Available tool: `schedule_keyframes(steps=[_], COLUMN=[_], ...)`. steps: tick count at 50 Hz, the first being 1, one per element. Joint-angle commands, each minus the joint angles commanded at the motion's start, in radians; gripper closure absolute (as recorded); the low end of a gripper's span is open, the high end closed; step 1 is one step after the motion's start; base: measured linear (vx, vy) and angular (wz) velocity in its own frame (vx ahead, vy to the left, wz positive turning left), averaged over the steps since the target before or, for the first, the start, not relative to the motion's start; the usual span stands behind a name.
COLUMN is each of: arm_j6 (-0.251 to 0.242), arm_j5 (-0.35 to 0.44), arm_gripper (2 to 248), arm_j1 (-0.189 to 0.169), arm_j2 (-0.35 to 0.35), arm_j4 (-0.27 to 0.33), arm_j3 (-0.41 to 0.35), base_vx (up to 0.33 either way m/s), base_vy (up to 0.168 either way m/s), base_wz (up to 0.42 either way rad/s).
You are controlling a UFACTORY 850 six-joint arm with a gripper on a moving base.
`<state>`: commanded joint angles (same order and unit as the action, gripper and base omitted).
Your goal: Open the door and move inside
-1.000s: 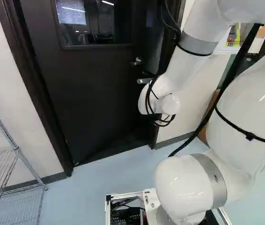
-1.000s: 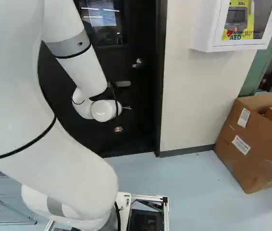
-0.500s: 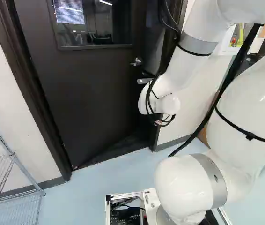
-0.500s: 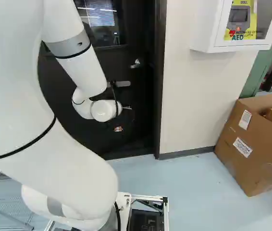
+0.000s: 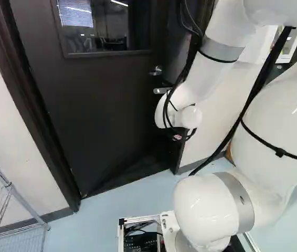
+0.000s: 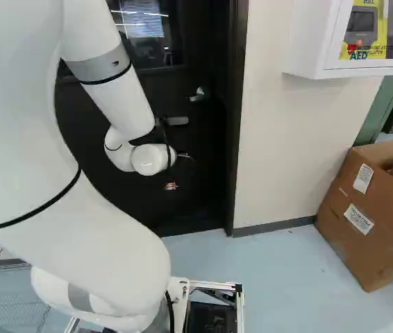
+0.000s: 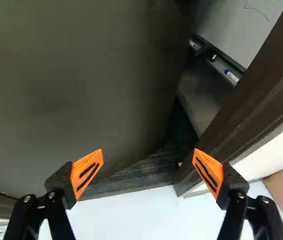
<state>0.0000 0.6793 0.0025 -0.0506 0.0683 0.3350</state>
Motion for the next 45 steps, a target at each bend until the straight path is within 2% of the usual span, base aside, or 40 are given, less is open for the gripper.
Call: schedule_keyframes(steps=[36,45], arm_j6=[0.0,0.0], arm_j5=[0.0,0.0], arm_gripper=[3,3], arm_j1=[0.0,0.0], arm_j2=[0.0,0.0], arm_j4=[0.0,0.0], arm_j3=[0.0,0.0], base_vx=[0.105,0.117], base_vy=[0.037,0.092], base_wz=[-0.234,-0.152])
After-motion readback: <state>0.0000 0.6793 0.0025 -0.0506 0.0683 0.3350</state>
